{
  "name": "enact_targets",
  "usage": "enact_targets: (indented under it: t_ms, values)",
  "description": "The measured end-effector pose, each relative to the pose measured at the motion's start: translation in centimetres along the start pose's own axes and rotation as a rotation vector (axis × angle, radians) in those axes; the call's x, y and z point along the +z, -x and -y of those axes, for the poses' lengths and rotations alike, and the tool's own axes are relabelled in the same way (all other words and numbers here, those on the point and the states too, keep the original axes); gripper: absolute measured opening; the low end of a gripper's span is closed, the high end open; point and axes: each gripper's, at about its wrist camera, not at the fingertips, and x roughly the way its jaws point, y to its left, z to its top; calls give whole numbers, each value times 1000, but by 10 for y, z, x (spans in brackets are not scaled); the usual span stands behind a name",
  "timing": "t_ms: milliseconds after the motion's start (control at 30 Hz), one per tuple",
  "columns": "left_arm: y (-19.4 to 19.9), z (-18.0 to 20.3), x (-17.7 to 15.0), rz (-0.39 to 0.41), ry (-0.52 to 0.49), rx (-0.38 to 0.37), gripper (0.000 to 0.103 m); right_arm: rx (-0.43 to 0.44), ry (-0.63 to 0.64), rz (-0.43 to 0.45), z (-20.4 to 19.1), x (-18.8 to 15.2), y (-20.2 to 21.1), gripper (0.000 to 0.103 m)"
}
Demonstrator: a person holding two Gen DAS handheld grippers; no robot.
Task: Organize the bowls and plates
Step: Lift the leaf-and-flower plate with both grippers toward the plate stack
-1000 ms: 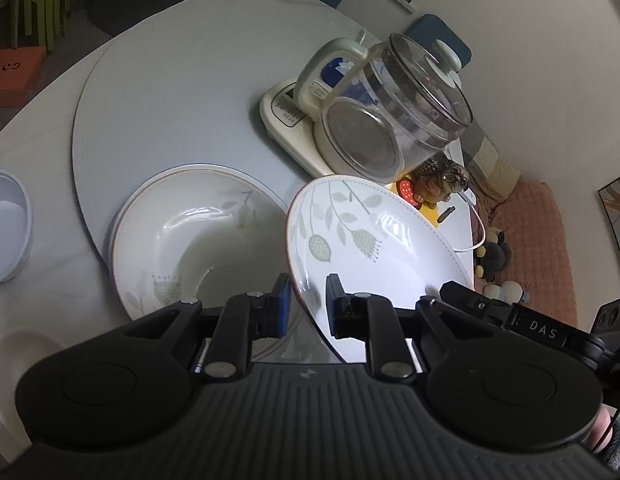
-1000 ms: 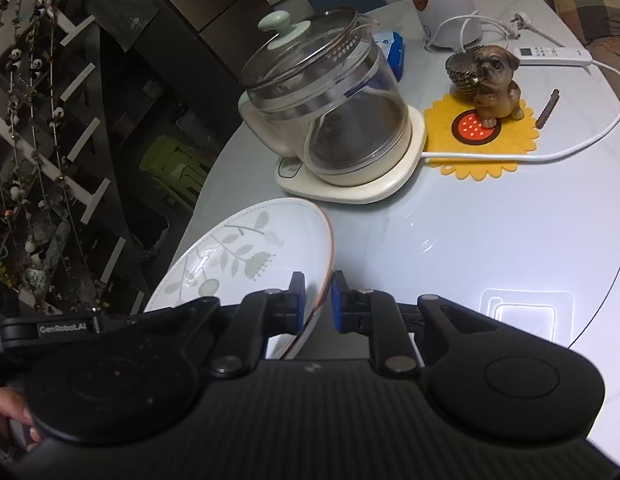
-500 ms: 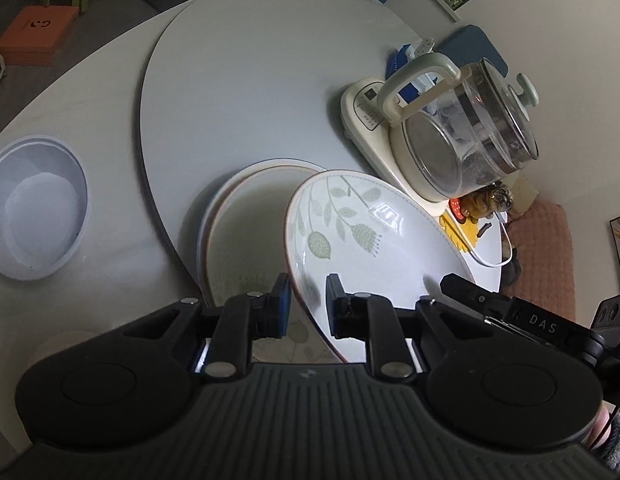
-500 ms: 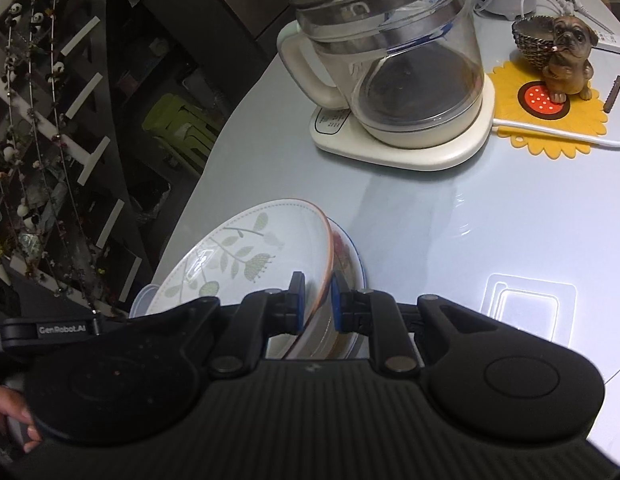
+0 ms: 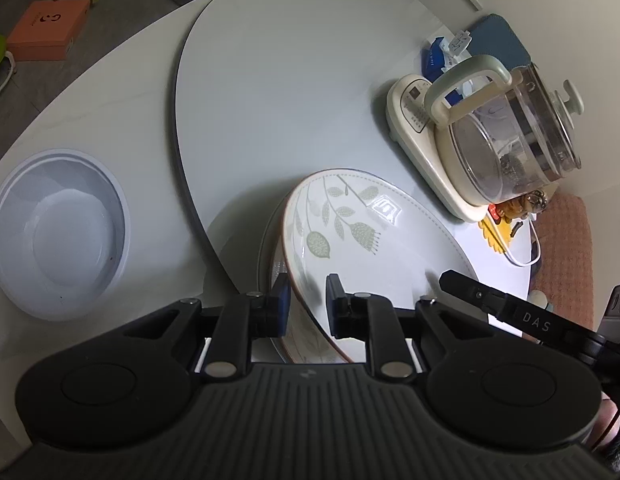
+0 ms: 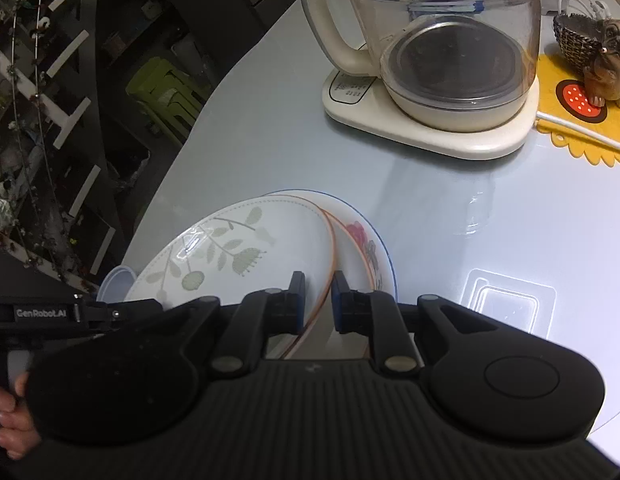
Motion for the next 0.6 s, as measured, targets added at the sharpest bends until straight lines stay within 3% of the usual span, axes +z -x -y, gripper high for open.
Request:
enact_targets:
  t_ms: [600]
  values:
    - [-14,8,10,-51,-67,88,21,-40,39,-42,-6,1,-13,17]
